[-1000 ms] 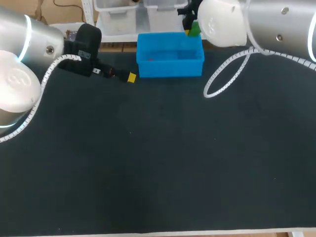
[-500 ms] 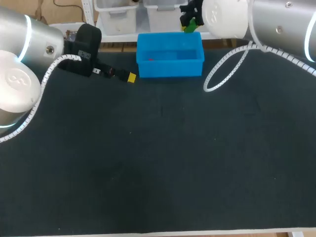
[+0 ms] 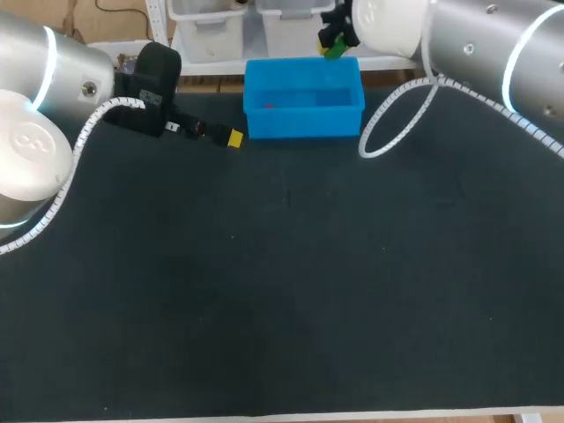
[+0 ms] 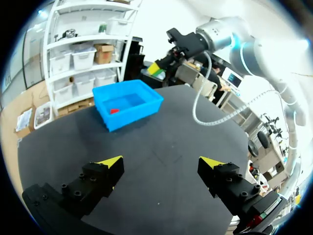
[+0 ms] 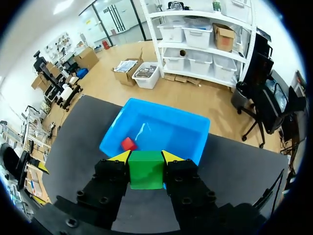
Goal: Use the left arm to pick the red cube and place it into the blue plastic box first, then use the right arm to grasp the green cube and put it into the same blue plastic box after the first action is fully finished.
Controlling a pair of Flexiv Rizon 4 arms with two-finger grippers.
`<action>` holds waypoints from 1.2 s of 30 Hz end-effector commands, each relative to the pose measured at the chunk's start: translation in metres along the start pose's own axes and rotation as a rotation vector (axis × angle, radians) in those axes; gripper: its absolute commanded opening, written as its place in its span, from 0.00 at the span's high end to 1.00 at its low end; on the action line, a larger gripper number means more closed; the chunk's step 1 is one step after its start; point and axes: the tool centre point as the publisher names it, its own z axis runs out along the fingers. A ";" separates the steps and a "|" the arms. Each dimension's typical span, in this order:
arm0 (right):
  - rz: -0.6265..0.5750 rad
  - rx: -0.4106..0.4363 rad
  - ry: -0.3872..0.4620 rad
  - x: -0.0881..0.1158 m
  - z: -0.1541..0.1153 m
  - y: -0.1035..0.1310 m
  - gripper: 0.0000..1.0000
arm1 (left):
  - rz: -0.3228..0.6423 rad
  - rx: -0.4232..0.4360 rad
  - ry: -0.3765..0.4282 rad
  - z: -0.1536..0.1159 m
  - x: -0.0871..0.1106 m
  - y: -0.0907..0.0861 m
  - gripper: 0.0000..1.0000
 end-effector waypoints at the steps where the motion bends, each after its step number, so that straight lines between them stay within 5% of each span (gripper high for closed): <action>1: -0.004 -0.032 0.040 -0.019 0.019 -0.011 1.00 | 0.003 0.006 -0.008 0.000 0.001 0.001 0.00; 18: -0.020 -0.069 0.064 -0.027 0.044 -0.023 1.00 | 0.003 0.006 -0.008 0.000 0.001 0.001 0.00; 19: -0.023 -0.060 0.066 -0.027 0.044 -0.023 0.92 | 0.003 0.006 -0.008 0.000 0.001 0.001 0.00; 20: -0.021 -0.055 0.066 -0.027 0.044 -0.023 0.08 | 0.003 0.006 -0.008 0.000 0.001 0.001 0.00; 21: -0.020 -0.059 0.064 -0.027 0.044 -0.023 0.00 | 0.003 0.006 -0.008 0.000 0.001 0.001 0.00; 36: 0.014 -0.037 0.030 -0.025 0.023 -0.027 0.00 | 0.003 0.006 -0.008 0.000 0.001 0.001 0.00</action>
